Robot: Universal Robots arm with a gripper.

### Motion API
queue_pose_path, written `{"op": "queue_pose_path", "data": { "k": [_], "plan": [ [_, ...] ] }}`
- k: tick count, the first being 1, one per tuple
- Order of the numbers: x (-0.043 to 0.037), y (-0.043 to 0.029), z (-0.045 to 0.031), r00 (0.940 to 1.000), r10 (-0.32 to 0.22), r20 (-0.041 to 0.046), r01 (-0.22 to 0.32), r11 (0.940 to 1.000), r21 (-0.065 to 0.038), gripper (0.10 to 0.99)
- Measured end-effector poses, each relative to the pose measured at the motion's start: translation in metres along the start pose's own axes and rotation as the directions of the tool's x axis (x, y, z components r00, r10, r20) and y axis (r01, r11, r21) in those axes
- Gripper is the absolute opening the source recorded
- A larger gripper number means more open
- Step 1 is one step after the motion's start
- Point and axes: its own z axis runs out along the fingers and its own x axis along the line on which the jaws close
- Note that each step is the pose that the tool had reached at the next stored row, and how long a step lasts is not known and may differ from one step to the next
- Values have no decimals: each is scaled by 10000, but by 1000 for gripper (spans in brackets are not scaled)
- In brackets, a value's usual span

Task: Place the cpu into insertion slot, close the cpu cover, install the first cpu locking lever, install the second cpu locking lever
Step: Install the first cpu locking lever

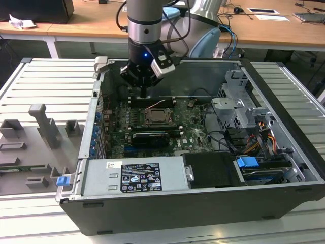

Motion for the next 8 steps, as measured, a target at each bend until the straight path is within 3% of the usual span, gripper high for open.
{"op": "queue_pose_path", "data": {
  "k": [8],
  "plan": [
    [-18, -1, 0, 10000, 0, 0, 0, 10000, -6, 106]
  ]
}}
